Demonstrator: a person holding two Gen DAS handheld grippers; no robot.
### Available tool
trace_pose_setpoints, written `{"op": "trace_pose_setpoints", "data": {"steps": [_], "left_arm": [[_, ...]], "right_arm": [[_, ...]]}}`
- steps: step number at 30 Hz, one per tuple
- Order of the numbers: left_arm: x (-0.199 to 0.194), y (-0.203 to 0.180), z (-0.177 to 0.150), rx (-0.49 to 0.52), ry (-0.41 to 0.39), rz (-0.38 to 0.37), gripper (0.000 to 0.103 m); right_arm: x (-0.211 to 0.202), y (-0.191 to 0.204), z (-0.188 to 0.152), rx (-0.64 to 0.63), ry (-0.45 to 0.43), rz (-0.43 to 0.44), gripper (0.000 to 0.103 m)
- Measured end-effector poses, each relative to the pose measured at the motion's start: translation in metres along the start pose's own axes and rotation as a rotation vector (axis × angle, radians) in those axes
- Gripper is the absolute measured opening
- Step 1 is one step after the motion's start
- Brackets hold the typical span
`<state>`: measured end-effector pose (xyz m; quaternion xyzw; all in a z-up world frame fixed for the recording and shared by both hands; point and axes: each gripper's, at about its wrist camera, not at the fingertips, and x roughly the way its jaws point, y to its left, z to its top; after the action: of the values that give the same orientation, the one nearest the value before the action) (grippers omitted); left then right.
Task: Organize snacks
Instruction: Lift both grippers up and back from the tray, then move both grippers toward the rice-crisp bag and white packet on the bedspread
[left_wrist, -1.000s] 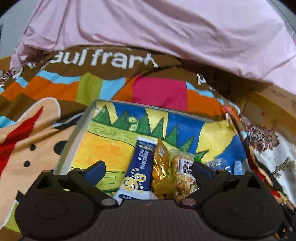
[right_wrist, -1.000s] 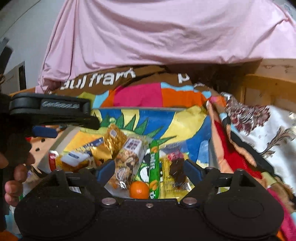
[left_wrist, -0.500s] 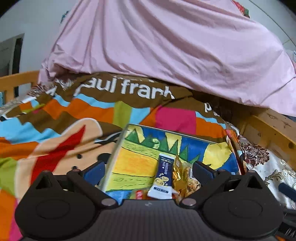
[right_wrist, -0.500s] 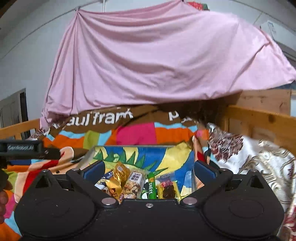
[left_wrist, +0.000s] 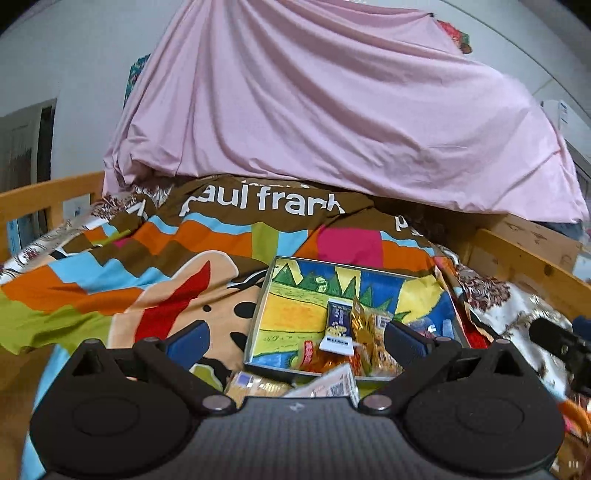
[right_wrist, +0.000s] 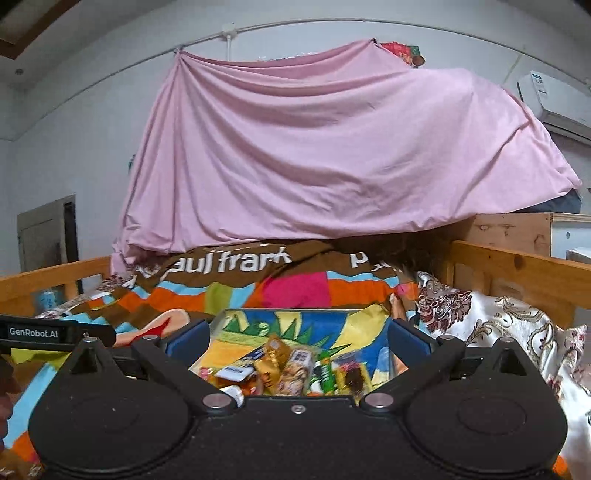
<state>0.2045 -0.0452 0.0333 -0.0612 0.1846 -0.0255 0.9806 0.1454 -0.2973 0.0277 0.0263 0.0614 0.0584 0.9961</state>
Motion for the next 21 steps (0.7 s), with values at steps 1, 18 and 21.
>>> {"op": "trace_pose_setpoints", "data": {"steps": [1,18,21], "left_arm": [[-0.007,0.002,-0.002,0.010,-0.002,-0.003,0.103],[-0.068,0.034,-0.049,0.105,0.025,-0.005,0.103],[-0.070,0.040,-0.056,0.100,0.051,-0.003,0.103]], "right_arm": [[-0.005,0.003,-0.001,-0.003,0.002,0.004,0.102],[-0.057,0.043,-0.029,0.004,0.137,0.065,0.102],[-0.053,0.049,-0.034,-0.012,0.168,0.080,0.102]]}}
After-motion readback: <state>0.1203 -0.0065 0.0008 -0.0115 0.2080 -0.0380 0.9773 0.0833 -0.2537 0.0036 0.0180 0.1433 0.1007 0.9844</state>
